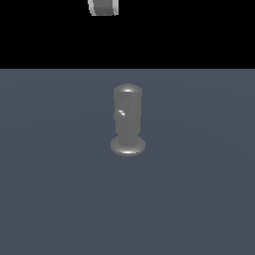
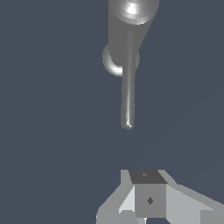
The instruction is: Turn on the faucet by rotating a designated handle.
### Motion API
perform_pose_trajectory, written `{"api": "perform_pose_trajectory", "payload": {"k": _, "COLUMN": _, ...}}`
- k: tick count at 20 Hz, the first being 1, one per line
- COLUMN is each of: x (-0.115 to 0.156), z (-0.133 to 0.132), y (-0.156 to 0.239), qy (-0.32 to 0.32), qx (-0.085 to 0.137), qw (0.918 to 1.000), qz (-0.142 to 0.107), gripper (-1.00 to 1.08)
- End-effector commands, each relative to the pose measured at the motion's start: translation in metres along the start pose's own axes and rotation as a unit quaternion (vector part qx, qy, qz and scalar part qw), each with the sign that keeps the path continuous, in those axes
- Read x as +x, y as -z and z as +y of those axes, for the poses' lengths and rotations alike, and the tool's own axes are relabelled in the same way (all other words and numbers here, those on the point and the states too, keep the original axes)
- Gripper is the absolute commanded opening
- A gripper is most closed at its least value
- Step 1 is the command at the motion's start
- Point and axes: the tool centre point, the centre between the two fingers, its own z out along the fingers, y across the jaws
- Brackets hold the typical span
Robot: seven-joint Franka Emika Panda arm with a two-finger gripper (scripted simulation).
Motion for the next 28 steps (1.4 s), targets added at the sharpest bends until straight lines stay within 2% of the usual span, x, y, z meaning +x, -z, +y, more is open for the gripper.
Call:
{"api": "perform_pose_trajectory", "payload": {"k": 1, "x": 0.005, "z": -0.006, "y": -0.021, "qy": -0.005, "qx": 0.002, "qw": 1.0, "qz": -0.001, "gripper": -1.0}}
{"api": "perform_pose_trajectory", "payload": {"k": 9, "x": 0.02, "z": -0.025, "y": -0.082, "qy": -0.018, "qx": 0.009, "qw": 0.9998, "qz": -0.004, "gripper": -1.0}}
{"api": "perform_pose_trajectory", "payload": {"k": 15, "x": 0.03, "z": -0.036, "y": -0.112, "qy": -0.025, "qx": 0.013, "qw": 0.9996, "qz": -0.006, "gripper": -1.0}}
{"api": "perform_pose_trajectory", "payload": {"k": 28, "x": 0.038, "z": -0.043, "y": -0.134, "qy": -0.029, "qx": 0.016, "qw": 0.9994, "qz": -0.007, "gripper": -1.0}}
